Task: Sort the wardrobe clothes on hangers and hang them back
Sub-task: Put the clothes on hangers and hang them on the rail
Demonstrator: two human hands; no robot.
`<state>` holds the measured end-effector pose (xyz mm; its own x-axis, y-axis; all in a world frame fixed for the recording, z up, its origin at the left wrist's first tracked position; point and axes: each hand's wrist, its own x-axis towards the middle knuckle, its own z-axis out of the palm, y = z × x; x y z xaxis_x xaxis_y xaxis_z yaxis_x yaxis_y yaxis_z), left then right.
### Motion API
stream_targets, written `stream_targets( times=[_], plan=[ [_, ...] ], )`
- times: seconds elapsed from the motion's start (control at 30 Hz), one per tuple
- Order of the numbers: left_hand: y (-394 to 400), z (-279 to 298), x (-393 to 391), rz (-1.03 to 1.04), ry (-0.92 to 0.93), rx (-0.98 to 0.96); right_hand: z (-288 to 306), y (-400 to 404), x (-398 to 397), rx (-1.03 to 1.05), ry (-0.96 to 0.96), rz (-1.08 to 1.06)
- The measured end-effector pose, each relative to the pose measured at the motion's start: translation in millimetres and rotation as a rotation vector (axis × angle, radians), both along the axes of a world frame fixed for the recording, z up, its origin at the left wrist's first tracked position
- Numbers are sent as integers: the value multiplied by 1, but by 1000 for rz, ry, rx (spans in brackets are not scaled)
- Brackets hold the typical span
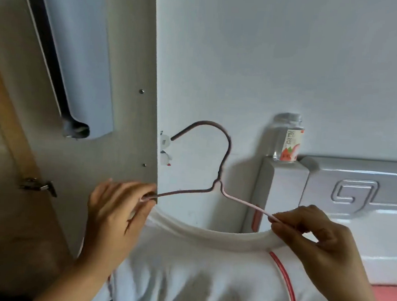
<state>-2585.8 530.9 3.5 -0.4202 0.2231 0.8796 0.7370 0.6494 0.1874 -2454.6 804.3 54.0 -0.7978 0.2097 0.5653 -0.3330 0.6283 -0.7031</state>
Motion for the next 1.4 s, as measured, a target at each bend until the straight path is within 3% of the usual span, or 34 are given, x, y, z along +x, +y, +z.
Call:
stream_targets(
  times=[0.13,0.3,0.6,0.93,1.13,1.4],
  plan=[
    [-8,26,3,55,-6,69,14,-25,-43,-64,-21,120],
    [-49,47,-2,260,7,178,38,-50,-84,80,-70,305],
    [-139,91,17,547,109,293,72,-102,-131,289,134,542],
    [-235,144,9,716,44,386,119,-229,-171,378,380,542],
    [-305,183,-25,779,125,376,135,-306,-196,429,643,351],
    [-410,243,-102,864,102,333,188,-425,-258,328,639,248]
  ],
)
